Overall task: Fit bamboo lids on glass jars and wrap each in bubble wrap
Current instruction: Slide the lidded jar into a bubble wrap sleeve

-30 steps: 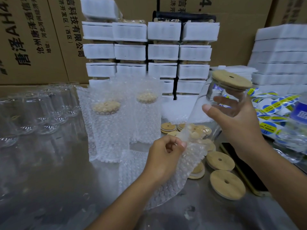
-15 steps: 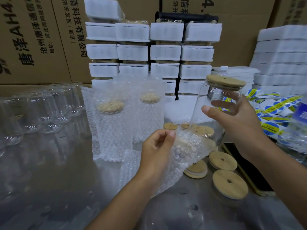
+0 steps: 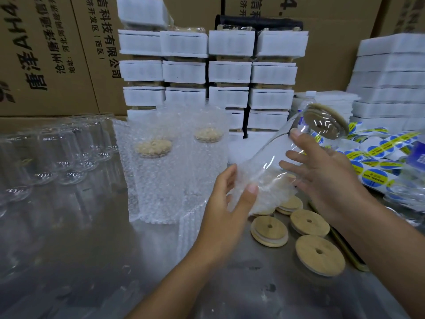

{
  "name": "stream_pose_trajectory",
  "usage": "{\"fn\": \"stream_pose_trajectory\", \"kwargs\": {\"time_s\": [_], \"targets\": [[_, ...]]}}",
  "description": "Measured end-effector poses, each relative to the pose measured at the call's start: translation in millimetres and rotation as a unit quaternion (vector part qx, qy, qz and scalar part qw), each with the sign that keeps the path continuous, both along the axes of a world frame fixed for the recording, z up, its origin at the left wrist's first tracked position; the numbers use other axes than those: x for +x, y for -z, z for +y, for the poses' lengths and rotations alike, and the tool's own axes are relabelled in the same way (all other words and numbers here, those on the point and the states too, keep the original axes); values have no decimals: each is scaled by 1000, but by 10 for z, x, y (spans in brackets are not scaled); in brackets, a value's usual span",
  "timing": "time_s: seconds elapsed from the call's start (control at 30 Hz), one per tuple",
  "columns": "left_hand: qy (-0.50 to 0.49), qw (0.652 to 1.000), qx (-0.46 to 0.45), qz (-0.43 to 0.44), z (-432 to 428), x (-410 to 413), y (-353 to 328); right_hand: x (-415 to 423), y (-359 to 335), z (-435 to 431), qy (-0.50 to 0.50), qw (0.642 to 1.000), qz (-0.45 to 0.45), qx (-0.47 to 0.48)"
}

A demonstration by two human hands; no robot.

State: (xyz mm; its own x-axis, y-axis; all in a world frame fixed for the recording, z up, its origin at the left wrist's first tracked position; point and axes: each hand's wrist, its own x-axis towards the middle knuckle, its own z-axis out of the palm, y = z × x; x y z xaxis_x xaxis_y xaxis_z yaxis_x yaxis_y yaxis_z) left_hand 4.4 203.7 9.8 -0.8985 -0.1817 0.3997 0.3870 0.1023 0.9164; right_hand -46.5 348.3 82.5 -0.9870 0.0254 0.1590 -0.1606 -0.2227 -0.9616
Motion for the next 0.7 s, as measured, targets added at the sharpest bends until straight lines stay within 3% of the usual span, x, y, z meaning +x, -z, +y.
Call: {"fn": "stream_pose_trajectory", "kwargs": {"time_s": [0.13,0.23,0.3,0.47,0.7], "targets": [[3,994,-112,0,7,35,36,55,40,-95,20,999,13,22],[-72,966,-245,42,15,31,29,111,69,-139,36,996,56,63],[-112,949,-287,61,4,31,27,151,78,-162,42,991,82,96],[-122,958,-254,54,17,17,-82,214,92,-254,46,975,147,159],[-89,976,-181,79,9,-26,-364,204,-5,-290,10,930,175,325]]}}
